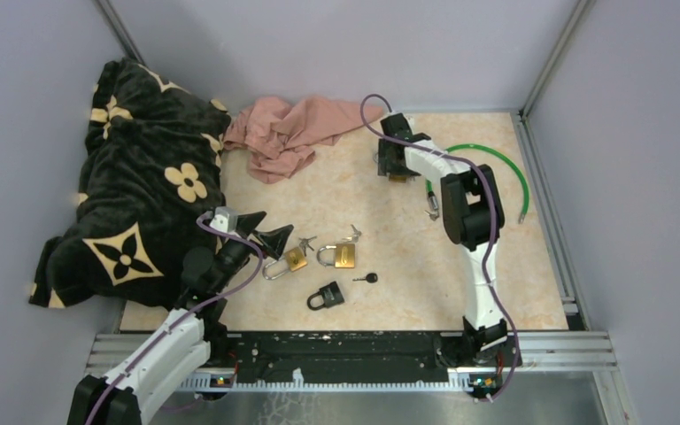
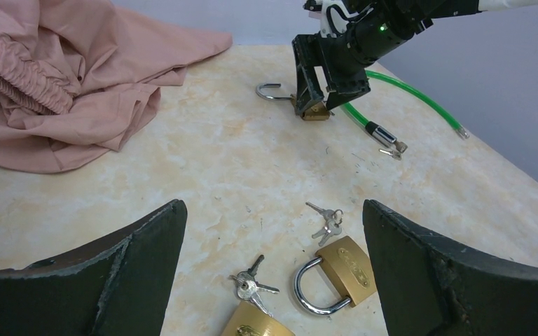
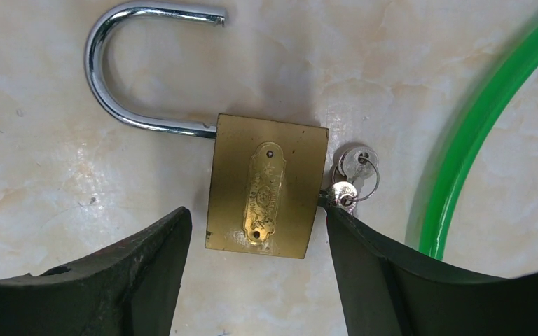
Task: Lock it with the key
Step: Pick up the lock from the center of the board.
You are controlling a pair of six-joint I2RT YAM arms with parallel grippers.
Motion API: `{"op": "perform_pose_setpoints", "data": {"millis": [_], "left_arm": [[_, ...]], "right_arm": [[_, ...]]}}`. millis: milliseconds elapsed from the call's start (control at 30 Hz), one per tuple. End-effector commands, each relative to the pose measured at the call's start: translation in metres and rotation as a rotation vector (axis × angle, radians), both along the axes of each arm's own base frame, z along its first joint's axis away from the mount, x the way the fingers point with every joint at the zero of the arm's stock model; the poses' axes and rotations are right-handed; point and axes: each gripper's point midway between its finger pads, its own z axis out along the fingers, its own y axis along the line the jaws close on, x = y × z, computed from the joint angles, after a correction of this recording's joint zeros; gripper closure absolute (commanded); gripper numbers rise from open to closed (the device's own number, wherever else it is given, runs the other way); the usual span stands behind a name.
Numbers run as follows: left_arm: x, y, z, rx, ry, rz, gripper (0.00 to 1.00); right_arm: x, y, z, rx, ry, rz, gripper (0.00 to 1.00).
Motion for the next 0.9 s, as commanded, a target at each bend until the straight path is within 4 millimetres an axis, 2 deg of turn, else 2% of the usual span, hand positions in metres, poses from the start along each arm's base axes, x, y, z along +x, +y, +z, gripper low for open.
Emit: {"op": "perform_pose_setpoints", "data": {"millis": [0,200,267,333,400,433,533,600,667,700,767,867], "left_arm": [[-0.002,0.000,0.006,-0.023,-0.028,-0.013,0.01],[-0.002,0.000,0.005,-0.023,-0.025,-0.012,0.01],[-0.002,0.000,0.005,-0.024,-0.025,-0.013,0.01],[-0.002,0.000,0.005,-0.022,-0.025,-0.014,0.01],[-0.003,0.000,0.004,-0.011,-0.026,-0.019,0.02],[-0.004,-0.001,0.003,0.005,-0.035,-0.029,0.03],[-0.013,-0.013,-0.001,0.108,-0.103,-0.125,0.07],[-0.030,-0.033,-0.006,0.304,-0.252,-0.309,0.12],[-0.053,-0.054,-0.030,0.573,-0.448,-0.555,0.15],[-0.055,-0.060,-0.045,0.682,-0.494,-0.619,0.15],[-0.040,-0.065,-0.066,0.847,-0.509,-0.640,0.16],[-0.002,-0.088,-0.059,0.879,-0.489,-0.673,0.12]], "right_arm": [[-0.001,0.001,-0.012,-0.002,0.006,-0.022,0.30],[-0.006,0.001,-0.023,0.012,0.028,-0.019,0.37],[-0.007,-0.001,-0.027,0.020,0.037,-0.021,0.52],[-0.011,-0.005,-0.033,0.031,0.057,-0.017,0.76],[-0.017,-0.006,-0.034,0.047,0.069,0.016,0.96],[-0.020,-0.004,-0.029,0.054,0.060,0.041,1.00],[-0.032,0.012,-0.013,0.118,0.040,0.174,1.00],[-0.046,0.024,0.002,0.167,0.006,0.252,1.00],[-0.064,0.037,0.016,0.259,-0.032,0.313,1.00],[-0.074,0.042,0.020,0.310,-0.043,0.327,1.00],[-0.096,0.049,0.021,0.391,-0.045,0.344,1.00],[-0.124,0.057,0.022,0.500,-0.057,0.364,1.00]]}}
